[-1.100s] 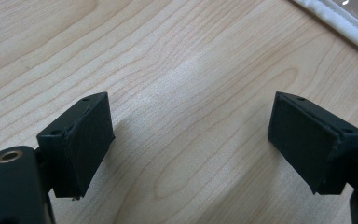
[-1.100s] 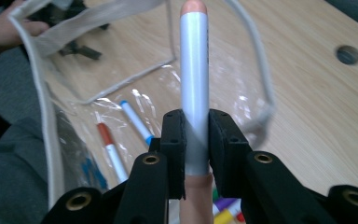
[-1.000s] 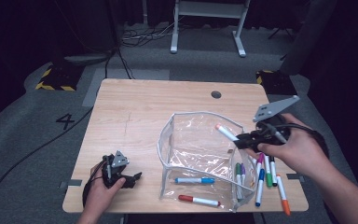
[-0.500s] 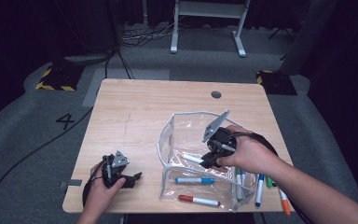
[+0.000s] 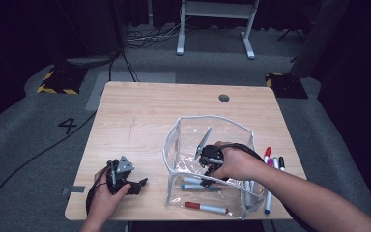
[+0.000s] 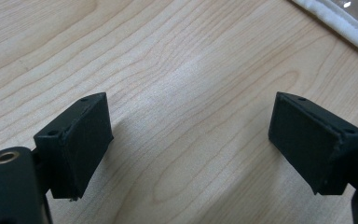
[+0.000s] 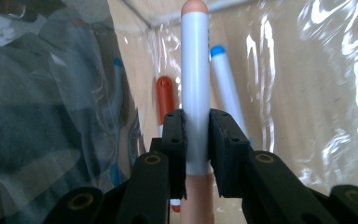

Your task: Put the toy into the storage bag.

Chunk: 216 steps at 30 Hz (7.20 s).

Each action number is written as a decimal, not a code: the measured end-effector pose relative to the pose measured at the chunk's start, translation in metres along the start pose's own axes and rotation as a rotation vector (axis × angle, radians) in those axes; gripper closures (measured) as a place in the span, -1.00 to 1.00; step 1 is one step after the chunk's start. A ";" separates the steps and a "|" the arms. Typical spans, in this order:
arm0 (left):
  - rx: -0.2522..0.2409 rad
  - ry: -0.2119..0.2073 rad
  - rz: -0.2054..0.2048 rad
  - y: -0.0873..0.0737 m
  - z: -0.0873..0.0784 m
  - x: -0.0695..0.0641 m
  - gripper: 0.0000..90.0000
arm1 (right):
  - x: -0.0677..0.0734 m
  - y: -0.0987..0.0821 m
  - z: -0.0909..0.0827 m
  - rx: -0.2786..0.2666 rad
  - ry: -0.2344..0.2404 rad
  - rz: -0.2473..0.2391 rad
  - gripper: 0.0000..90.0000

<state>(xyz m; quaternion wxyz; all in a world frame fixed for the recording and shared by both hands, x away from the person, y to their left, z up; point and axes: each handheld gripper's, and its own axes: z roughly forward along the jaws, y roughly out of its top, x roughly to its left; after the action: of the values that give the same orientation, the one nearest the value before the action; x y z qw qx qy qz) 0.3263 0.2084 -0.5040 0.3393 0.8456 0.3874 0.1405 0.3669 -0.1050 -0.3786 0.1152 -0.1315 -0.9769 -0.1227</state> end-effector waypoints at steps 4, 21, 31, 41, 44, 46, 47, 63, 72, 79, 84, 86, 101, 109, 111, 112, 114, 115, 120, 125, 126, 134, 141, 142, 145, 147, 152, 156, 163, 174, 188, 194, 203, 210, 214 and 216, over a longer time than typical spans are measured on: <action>0.000 0.000 0.000 0.000 0.000 0.000 -0.70 | -0.004 -0.001 0.011 0.036 0.001 0.003 0.72; 0.003 0.002 0.002 0.000 0.000 0.000 -0.70 | -0.008 -0.006 0.042 0.117 0.017 -0.052 0.71; 0.004 0.002 0.001 0.000 0.000 0.000 -0.70 | -0.008 -0.008 0.046 0.109 0.066 -0.056 0.39; 0.003 0.002 0.001 0.000 0.000 0.000 -0.71 | -0.013 -0.009 -0.001 -0.087 -0.078 -0.010 0.29; 0.002 0.002 0.003 0.000 0.000 0.000 -0.70 | -0.012 -0.014 -0.022 -0.175 -0.124 0.043 0.30; 0.003 0.002 0.002 0.000 0.000 0.000 -0.70 | -0.011 -0.016 -0.031 -0.218 -0.155 0.065 0.31; 0.003 0.002 0.002 0.000 0.000 0.000 -0.70 | -0.008 -0.017 -0.038 -0.244 -0.175 0.069 0.31; 0.003 0.002 0.003 0.000 0.000 0.000 -0.70 | 0.021 -0.086 -0.131 -0.566 -0.305 0.139 0.29; 0.003 0.002 0.002 0.000 0.000 0.000 -0.70 | 0.021 -0.151 -0.152 -0.665 -0.364 0.250 0.25; 0.003 0.002 0.001 0.000 0.000 0.000 -0.70 | 0.019 -0.193 -0.154 -0.687 -0.400 0.329 0.22; 0.003 0.002 0.002 0.000 0.000 0.000 -0.70 | 0.018 -0.225 -0.147 -0.693 -0.439 0.395 0.21; 0.003 0.002 0.001 0.000 0.000 0.000 -0.70 | 0.015 -0.236 -0.140 -0.692 -0.450 0.421 0.20; 0.002 0.002 0.001 0.000 0.000 0.000 -0.70 | -0.008 -0.302 -0.057 -0.611 -0.449 0.621 0.15; 0.003 0.002 0.001 0.000 0.000 0.000 -0.71 | -0.013 -0.326 -0.012 -0.560 -0.438 0.700 0.14; 0.002 0.002 0.002 0.000 0.000 0.000 -0.70 | -0.013 -0.330 -0.003 -0.544 -0.441 0.706 0.14; 0.002 0.002 0.002 0.000 0.000 0.000 -0.70 | -0.013 -0.331 0.001 -0.533 -0.443 0.712 0.14; 0.003 0.003 0.001 0.000 0.000 0.000 -0.70 | -0.014 -0.334 0.009 -0.511 -0.444 0.714 0.15; 0.002 0.002 0.002 0.000 0.000 0.000 -0.70 | -0.014 -0.335 0.012 -0.495 -0.443 0.716 0.16; 0.003 0.002 0.001 0.000 0.000 0.000 -0.70 | -0.015 -0.341 0.018 -0.466 -0.456 0.752 0.21; 0.002 0.002 0.002 0.000 0.000 0.000 -0.70 | -0.017 -0.344 0.017 -0.438 -0.483 0.782 0.34; 0.003 0.002 0.002 0.000 0.000 0.000 -0.70 | -0.018 -0.344 0.017 -0.436 -0.486 0.789 0.36; 0.002 0.002 0.003 0.000 0.000 0.000 -0.70 | -0.023 -0.343 0.016 -0.395 -0.531 0.795 0.69; 0.003 0.002 0.001 0.000 0.000 0.000 -0.70 | -0.024 -0.343 0.015 -0.404 -0.530 0.846 0.71; 0.003 0.002 0.001 0.000 0.000 0.000 -0.70 | -0.024 -0.343 0.014 -0.407 -0.521 0.848 0.72; 0.003 0.002 0.001 0.000 0.000 0.000 -0.70 | -0.021 -0.344 0.006 -0.444 -0.504 0.854 0.72; 0.003 0.002 0.002 0.000 0.000 0.000 -0.70 | -0.018 -0.342 -0.005 -0.486 -0.490 0.861 0.72; 0.003 0.002 0.001 0.000 0.000 0.000 -0.70 | -0.010 -0.330 -0.038 -0.550 -0.498 0.801 0.72; 0.003 0.002 0.002 0.000 0.000 0.000 -0.70 | -0.003 -0.314 -0.068 -0.597 -0.494 0.744 0.72; 0.003 0.002 0.001 0.000 0.000 0.000 -0.70 | 0.010 -0.276 -0.114 -0.640 -0.481 0.618 0.71; 0.002 0.004 0.001 0.000 0.000 0.000 -0.70 | 0.025 -0.203 -0.159 -0.641 -0.447 0.397 0.71; 0.003 0.004 0.002 0.000 0.000 0.000 -0.70 | 0.034 -0.107 -0.165 -0.570 -0.356 0.190 0.71; 0.003 0.004 0.001 0.000 0.000 0.000 -0.70 | 0.033 -0.074 -0.153 -0.532 -0.261 0.086 0.71; 0.002 0.004 0.002 0.000 0.000 0.000 -0.70 | 0.027 -0.031 -0.115 -0.406 -0.208 0.004 0.71; 0.003 0.004 0.001 0.000 0.000 0.000 -0.70 | 0.017 -0.008 -0.082 -0.342 -0.123 -0.009 0.71; 0.003 0.004 0.001 0.000 0.000 0.000 -0.70 | 0.014 0.000 -0.059 -0.286 -0.087 -0.024 0.71; 0.003 0.004 0.002 0.000 0.000 0.000 -0.70 | 0.012 0.003 -0.049 -0.258 -0.076 -0.023 0.71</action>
<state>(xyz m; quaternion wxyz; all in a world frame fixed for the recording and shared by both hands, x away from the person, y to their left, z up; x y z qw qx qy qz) 0.3265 0.2083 -0.5038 0.3372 0.8461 0.3876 0.1419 0.3656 -0.1131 -0.3281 0.0587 -0.1387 -0.9581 -0.2438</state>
